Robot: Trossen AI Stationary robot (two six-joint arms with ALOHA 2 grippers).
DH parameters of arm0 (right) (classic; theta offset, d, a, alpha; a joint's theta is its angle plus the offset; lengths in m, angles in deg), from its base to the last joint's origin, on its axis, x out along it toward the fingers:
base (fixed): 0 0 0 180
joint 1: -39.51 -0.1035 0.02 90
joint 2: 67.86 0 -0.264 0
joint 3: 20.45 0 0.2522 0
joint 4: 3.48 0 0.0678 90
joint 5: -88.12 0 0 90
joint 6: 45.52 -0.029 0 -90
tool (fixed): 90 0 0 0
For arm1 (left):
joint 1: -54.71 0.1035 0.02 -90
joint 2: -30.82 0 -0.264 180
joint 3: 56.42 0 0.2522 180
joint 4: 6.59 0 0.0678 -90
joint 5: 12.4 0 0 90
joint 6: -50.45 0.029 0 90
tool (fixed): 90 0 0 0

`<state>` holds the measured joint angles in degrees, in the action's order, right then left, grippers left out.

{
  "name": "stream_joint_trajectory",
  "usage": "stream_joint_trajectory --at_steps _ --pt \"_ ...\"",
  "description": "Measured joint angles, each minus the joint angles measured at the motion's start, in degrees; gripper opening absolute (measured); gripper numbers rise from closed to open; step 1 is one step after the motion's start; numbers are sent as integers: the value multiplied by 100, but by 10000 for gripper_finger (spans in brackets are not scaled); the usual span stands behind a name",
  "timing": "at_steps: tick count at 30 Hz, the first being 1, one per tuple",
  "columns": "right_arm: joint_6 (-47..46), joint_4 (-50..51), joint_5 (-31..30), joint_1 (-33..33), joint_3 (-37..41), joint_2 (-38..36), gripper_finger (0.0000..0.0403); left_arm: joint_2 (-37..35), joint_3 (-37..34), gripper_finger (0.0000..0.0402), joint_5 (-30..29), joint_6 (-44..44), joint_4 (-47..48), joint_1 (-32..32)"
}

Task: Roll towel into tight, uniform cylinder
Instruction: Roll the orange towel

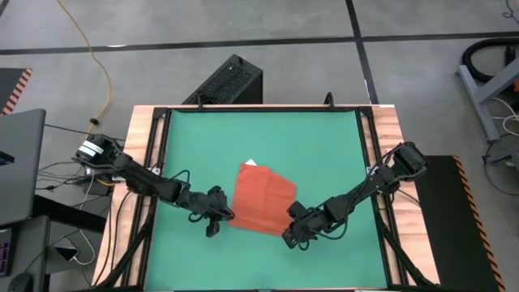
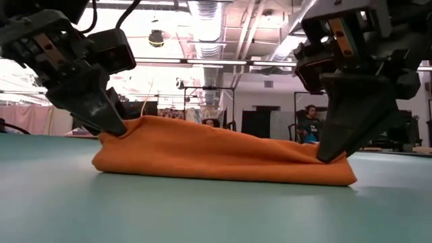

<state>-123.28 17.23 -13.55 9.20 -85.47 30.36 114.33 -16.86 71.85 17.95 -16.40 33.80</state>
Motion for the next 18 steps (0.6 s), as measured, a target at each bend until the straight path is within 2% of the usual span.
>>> stream_joint_trajectory --at_steps 11,18 --pt "-55 370 -47 -4 -7 0 17 128 2 0 62 -78 26 61" --pt "341 432 -60 -44 -3 74 35 796 22 0 245 -137 -468 89"
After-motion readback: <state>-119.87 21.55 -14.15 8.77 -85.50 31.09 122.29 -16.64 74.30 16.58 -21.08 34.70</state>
